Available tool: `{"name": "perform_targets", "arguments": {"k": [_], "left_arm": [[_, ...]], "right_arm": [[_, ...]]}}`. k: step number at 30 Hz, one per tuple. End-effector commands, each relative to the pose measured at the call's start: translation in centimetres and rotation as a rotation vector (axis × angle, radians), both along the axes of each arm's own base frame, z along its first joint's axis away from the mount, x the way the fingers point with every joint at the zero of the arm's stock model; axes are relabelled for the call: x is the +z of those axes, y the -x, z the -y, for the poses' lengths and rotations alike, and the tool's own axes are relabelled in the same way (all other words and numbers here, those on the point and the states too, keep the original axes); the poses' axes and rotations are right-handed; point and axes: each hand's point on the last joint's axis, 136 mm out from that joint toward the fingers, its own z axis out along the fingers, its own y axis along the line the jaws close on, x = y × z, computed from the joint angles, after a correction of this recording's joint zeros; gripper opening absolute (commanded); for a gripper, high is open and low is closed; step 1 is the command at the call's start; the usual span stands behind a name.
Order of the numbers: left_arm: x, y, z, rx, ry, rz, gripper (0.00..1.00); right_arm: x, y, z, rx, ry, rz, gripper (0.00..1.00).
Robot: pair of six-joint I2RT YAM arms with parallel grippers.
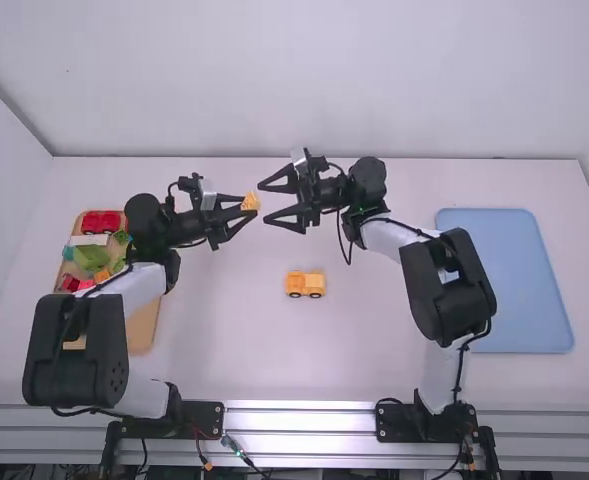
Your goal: Assemble lego blocks to make yellow taxi
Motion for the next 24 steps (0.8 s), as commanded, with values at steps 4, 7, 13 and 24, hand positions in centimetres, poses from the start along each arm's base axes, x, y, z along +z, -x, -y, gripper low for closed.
{"name": "perform_targets", "arguments": {"k": [4,7,13,24], "left_arm": [[1.9,0.5,1.1,-0.105,-0.01,0.087,0.02],[2.2,0.3,1.7,-0.118,-0.01,0.094,0.02],[2.0,-0.4,2.2,-0.132,-0.009,0.09,0.02],[2.4,-0.3,2.2,-0.136,-0.003,0.098,0.02]], "right_arm": [[1.2,-0.6,-0.2,-0.001,-0.015,0.032,0.82],[1.6,-0.6,-0.3,0.001,-0.019,0.042,0.77],[2.2,-0.8,-0.3,-0.001,-0.027,0.061,0.61],[2.1,-0.8,-0.3,-0.001,-0.026,0.061,0.5]]}}
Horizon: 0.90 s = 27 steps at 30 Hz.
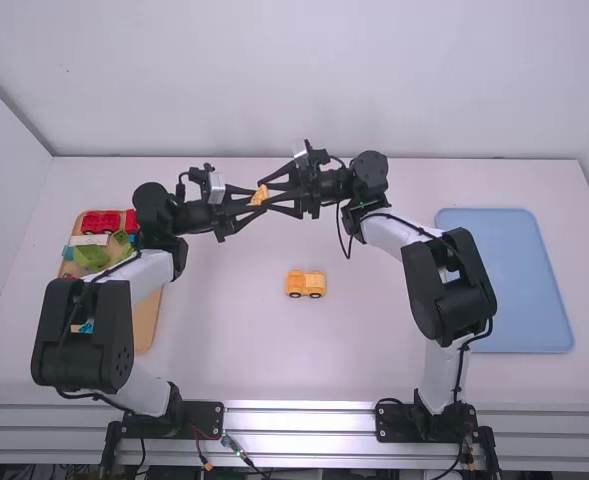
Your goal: Assemble lego blocks to make yellow taxi
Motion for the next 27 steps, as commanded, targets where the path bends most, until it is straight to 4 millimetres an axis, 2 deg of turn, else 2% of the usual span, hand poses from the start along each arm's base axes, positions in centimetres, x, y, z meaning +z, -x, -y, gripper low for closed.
{"name": "perform_targets", "arguments": {"k": [1,7,13,18,21,24,26,27], "left_arm": [[0.98,-0.07,0.12,-0.014,0.01,0.008,0.02],[1.52,0.07,0.12,-0.017,0.017,0.026,0.02],[1.43,-0.02,-0.07,-0.012,0.017,0.02,0.02],[1.46,0.08,0.16,-0.018,0.017,0.022,0.02],[1.46,0.07,0.16,-0.017,0.018,0.022,0.02],[1.48,-0.02,0.06,-0.012,0.018,0.022,0.05],[1.48,-0.09,-0.13,-0.007,0.018,0.023,0.12],[1.48,-0.1,-0.14,-0.006,0.018,0.022,0.35]], "right_arm": [[0.5,-0.26,-0.09,0.006,-0.006,0.02,0.5],[0.51,-0.26,-0.09,0.005,-0.007,0.024,0.48],[0.52,-0.27,-0.11,0.005,-0.008,0.028,0.36],[0.52,-0.29,-0.1,0.004,-0.009,0.029,0.29],[0.58,-0.42,-0.12,-0.004,-0.011,0.025,0.15],[0.65,-0.58,-0.15,-0.013,-0.014,0.021,0.14],[0.65,-0.57,-0.15,-0.013,-0.016,0.031,0.15],[0.65,-0.58,-0.15,-0.015,-0.019,0.045,0.15]]}}
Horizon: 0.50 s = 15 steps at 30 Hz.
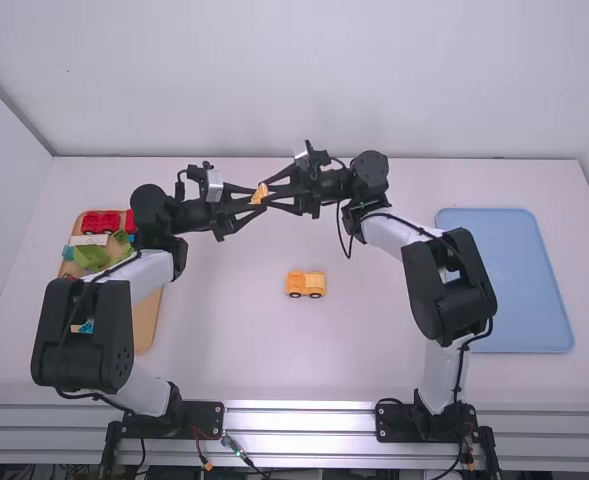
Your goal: Assemble lego blocks to make yellow taxi
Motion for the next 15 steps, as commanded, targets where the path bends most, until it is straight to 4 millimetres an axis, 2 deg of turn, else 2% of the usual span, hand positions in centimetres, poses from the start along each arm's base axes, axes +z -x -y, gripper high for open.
{"name": "perform_targets", "arguments": {"k": [1,2,3,5,9,10,11,12,14,15], "left_arm": [[0.7,-0.5,-0.2,0.013,-0.005,0.045,0.38],[0.7,-0.5,-0.2,0.013,-0.005,0.04,0.65],[0.6,-0.5,-0.2,0.013,-0.005,0.039,0.99],[0.3,-0.7,-0.2,0.024,-0.014,0.047,0.99],[-2.4,-3.6,-1.3,0.19,-0.017,-0.127,0.99],[-3.6,-4.4,-1.8,0.244,-0.035,-0.171,0.99],[-5.8,-5.6,-2.7,0.345,-0.084,-0.228,0.99],[-6.0,-5.7,-2.8,0.356,-0.09,-0.235,0.99],[-9.1,-7.2,-4.7,0.52,-0.174,-0.317,0.99],[-10.8,-7.9,-6.2,0.63,-0.217,-0.381,0.99]], "right_arm": [[0.6,-0.5,-0.2,-0.009,-0.012,0.017,0.15],[0.6,-0.5,-0.2,-0.01,-0.013,0.019,0.15],[0.7,-0.6,-0.2,-0.015,-0.015,0.018,0.15],[0.8,-0.8,-0.2,-0.029,-0.02,0.016,0.15],[0.2,-2.6,0.0,-0.104,-0.02,0.006,0.15],[-0.3,-3.8,0.1,-0.162,-0.011,-0.03,0.13],[-1.4,-6.1,0.4,-0.27,0.011,-0.074,0.12],[-1.5,-6.3,0.4,-0.285,0.015,-0.079,0.12],[-3.9,-9.4,1.0,-0.455,0.088,-0.14,0.12],[-5.8,-11.2,1.6,-0.57,0.17,-0.173,0.13]]}}
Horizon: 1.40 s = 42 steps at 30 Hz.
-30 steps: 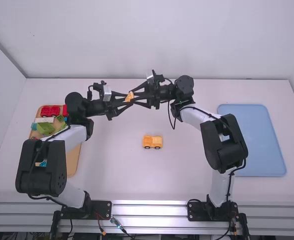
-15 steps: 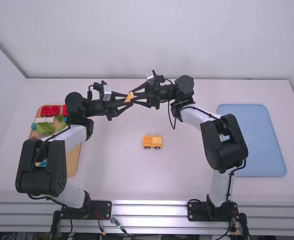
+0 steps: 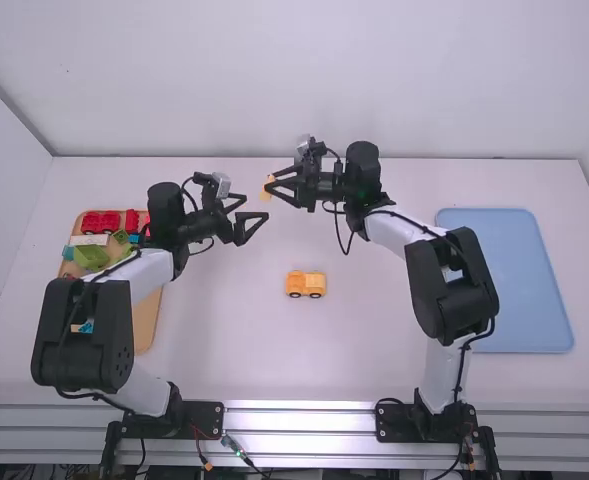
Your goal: Assemble lego blocks to make yellow taxi
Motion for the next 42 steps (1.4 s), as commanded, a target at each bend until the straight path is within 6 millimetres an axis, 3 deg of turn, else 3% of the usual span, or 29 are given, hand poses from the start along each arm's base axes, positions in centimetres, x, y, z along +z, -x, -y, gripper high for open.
{"name": "perform_targets", "arguments": {"k": [1,2,6,9,11,14,17,20,21,23,27,32,35,39,42], "left_arm": [[-2.3,-3.2,-3.9,0.266,-0.189,0.005,0.99],[-3.5,-3.5,-5.5,0.348,-0.234,-0.043,0.99],[-4.9,-3.6,-8.0,0.446,-0.29,-0.1,0.99],[-5.5,-3.5,-10.3,0.48,-0.35,-0.14,0.99],[-6.0,-3.4,-13.2,0.57,-0.403,-0.235,0.99],[-5.5,-3.2,-16.9,0.719,-0.493,-0.343,0.99],[-3.6,-3.3,-18.4,0.786,-0.537,-0.352,0.99],[-1.6,-3.0,-19.2,0.849,-0.533,-0.327,0.99],[0.1,-2.5,-19.4,0.882,-0.539,-0.286,0.99],[1.0,-2.1,-19.4,0.896,-0.539,-0.263,0.99],[4.8,1.0,-19.7,0.965,-0.523,-0.113,0.99],[7.4,5.7,-19.1,1.015,-0.455,0.098,0.99],[7.8,7.9,-19.1,1.043,-0.425,0.177,0.99],[8.0,10.7,-18.6,1.065,-0.382,0.285,0.99],[8.1,12.1,-18.7,1.079,-0.368,0.312,0.99]], "right_arm": [[-1.1,-5.2,1.3,-0.271,0.125,0.107,0.13],[-2.3,-5.9,1.7,-0.317,0.204,0.08,0.13],[-4.8,-5.6,1.9,-0.326,0.427,0.053,0.13],[-5.8,-3.9,1.8,-0.272,0.618,0.059,0.14],[-6.3,-2.1,1.8,-0.218,0.77,0.096,0.16],[-6.9,-0.3,1.2,-0.169,0.908,0.158,0.17],[-7.7,1.1,0.2,-0.144,0.982,0.203,0.18],[-8.2,2.2,-0.6,-0.114,0.997,0.201,0.18],[-8.8,3.0,-1.3,-0.082,1.005,0.206,0.18],[-9.3,3.1,-1.5,-0.076,1.014,0.203,0.18],[-12.2,3.3,-1.9,-0.058,1.094,0.197,0.19],[-14.7,6.2,-3.5,0.115,1.194,0.241,0.19],[-16.0,6.5,-3.3,0.135,1.284,0.26,0.18],[-17.6,8.9,-3.7,0.288,1.366,0.295,0.18],[-18.7,9.0,-3.7,0.279,1.44,0.315,0.18]]}}
